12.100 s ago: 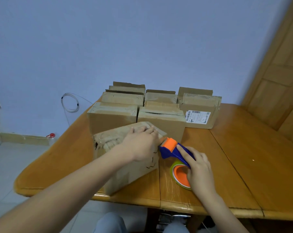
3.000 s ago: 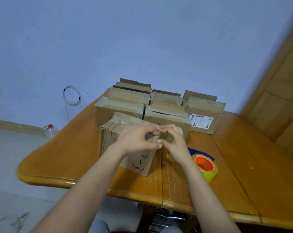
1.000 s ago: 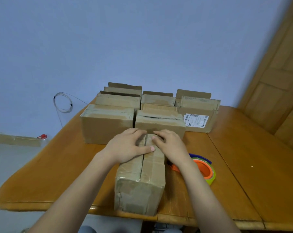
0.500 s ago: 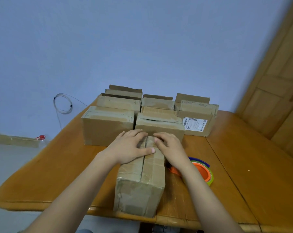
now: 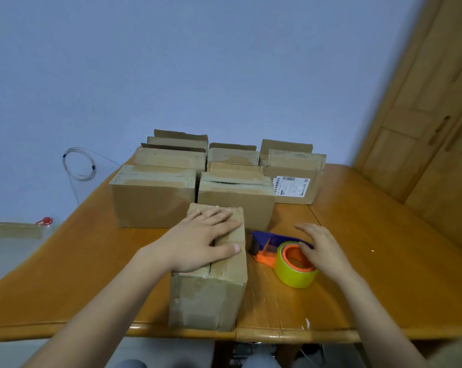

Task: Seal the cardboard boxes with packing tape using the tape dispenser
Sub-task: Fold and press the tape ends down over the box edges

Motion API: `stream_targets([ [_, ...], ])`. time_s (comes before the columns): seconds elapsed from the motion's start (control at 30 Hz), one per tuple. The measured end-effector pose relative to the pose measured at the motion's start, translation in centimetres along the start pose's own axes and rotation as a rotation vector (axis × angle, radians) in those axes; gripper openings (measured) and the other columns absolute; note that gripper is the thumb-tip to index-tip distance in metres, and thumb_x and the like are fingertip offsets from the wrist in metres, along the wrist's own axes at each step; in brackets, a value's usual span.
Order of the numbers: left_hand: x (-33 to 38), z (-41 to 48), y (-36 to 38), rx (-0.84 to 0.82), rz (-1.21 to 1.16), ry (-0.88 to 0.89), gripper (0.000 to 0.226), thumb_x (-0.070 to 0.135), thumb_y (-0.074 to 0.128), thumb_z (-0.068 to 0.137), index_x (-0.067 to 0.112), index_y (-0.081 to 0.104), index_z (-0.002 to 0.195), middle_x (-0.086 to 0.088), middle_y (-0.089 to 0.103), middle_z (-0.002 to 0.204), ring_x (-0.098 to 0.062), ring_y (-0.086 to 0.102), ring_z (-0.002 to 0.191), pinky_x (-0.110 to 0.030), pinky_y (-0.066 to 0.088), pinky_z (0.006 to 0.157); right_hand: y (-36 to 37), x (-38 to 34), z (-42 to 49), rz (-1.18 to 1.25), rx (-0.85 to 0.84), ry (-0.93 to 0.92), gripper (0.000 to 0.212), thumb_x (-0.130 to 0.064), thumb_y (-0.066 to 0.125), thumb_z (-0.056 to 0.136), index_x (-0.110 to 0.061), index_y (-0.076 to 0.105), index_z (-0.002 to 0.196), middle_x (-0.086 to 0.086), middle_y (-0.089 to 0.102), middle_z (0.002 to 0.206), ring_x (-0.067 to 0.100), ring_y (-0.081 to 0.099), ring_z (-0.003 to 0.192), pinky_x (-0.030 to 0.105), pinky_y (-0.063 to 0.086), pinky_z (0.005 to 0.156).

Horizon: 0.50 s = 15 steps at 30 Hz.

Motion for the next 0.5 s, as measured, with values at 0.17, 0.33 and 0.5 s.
stream_targets([
  [0.17, -0.4, -0.5, 0.2, -0.010, -0.020, -0.023, 0.069, 0.070, 0.022, 0.086, 0.046, 0.010, 0.150, 0.017, -0.002, 0.160, -0.001, -0.011, 0.145, -0.028, -0.008, 0.116, 2.4, 0.8, 1.3, -0.208, -0.237, -0.019, 0.075, -0.022, 0.064, 0.086, -0.024, 0.024, 0.150, -0.001, 0.031, 0.154, 0.014, 0.022, 0.143, 0.032, 0.018, 0.116],
  [0.33, -0.2, -0.4, 0.2, 0.003, -0.022, -0.027, 0.066, 0.070, 0.026, 0.090, 0.046, 0.011, 0.150, 0.016, -0.001, 0.160, -0.001, -0.011, 0.145, -0.028, -0.009, 0.116, 3.7, -1.8, 3.1, -0.282, -0.358, -0.078, 0.066, -0.004, 0.055, 0.086, -0.028, 0.036, 0.144, -0.006, 0.047, 0.141, 0.019, 0.038, 0.135, 0.032, 0.040, 0.101],
  [0.5, 0.4, -1.0, 0.3, 0.027, -0.025, -0.016, 0.077, 0.079, 0.022, 0.079, 0.048, 0.013, 0.149, 0.019, -0.002, 0.159, 0.002, -0.014, 0.144, -0.038, -0.015, 0.117, 3.0, -1.8, 3.0, -0.251, -0.292, -0.110, 0.033, -0.006, 0.059, 0.080, -0.032, 0.058, 0.101, -0.005, 0.064, 0.091, 0.020, 0.063, 0.092, 0.027, 0.044, 0.060],
])
Point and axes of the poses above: each hand's wrist, its own z-axis towards the middle knuckle, its own y-axis out of the palm, x = y × z, the point moved 6 cm from there along z, towards the middle knuckle
